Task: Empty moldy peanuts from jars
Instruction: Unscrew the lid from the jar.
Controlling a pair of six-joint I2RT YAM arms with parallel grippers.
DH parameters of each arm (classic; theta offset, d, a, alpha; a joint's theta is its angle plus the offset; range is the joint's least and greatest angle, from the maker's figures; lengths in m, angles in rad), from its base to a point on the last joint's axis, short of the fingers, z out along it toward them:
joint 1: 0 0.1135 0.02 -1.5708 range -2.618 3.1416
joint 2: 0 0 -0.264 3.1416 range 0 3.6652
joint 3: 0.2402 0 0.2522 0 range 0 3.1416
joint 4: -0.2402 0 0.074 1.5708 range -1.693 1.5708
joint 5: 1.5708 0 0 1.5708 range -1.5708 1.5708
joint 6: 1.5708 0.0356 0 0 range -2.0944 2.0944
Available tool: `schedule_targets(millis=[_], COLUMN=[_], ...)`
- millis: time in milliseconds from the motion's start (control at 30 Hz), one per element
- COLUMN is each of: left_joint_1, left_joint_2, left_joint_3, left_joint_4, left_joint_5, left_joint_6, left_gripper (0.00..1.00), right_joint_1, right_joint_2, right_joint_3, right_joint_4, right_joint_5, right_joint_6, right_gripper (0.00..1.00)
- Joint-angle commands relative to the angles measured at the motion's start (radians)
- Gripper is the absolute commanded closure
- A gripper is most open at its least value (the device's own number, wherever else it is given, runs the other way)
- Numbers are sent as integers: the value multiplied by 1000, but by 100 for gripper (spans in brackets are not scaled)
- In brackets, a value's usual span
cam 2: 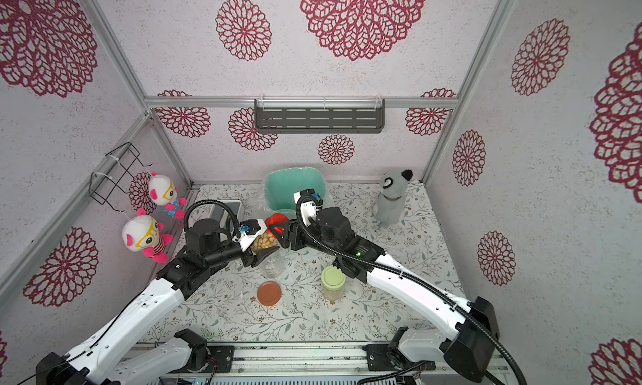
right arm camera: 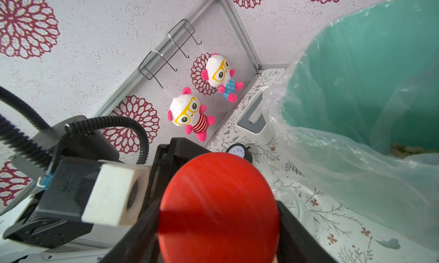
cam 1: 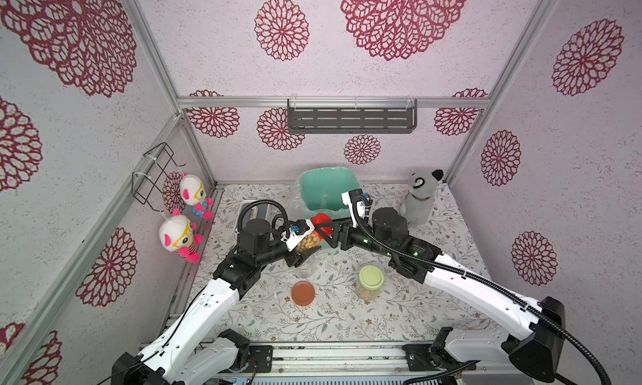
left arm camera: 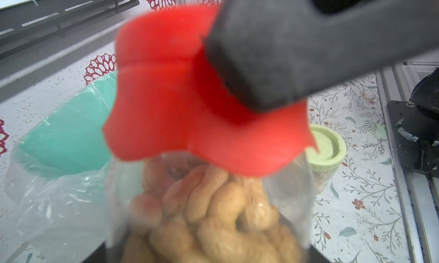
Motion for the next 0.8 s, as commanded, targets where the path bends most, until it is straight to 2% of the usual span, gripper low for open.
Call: schedule_targets(millis=[0,133,233,467,567,633,767], left_joint_1=[1,5,17,41,42,45,54], left_joint_2=[-19,-18,-8,18,35,46,58], left_joint_3=[12,32,52,104,131,147,167], left_joint_4=[11,-35,-74,-151,-213,-251,-291], left_joint_5=[10,45,81,208,256,278,327], left_joint_6=[9,26,42,62,94,115,137], left_gripper=[100,100,100,100,100,100,100], right_joint_1=[-5,-44,-99,-148,-179,-196,-228], right_joint_2=[-8,-38,-48,-71,-64,-54,-49], right_joint_3=[12,-35,-54,-88,-86,-69,-54], right_joint_4=[47,69,66,39,7,-29,-53], right_joint_5=[-3,-60,-166,-379,-456,-510,-557], right_joint_6=[-61,-147,-216,-562,-652,-716,-813], right_gripper=[48,79,90,90,90,95,96])
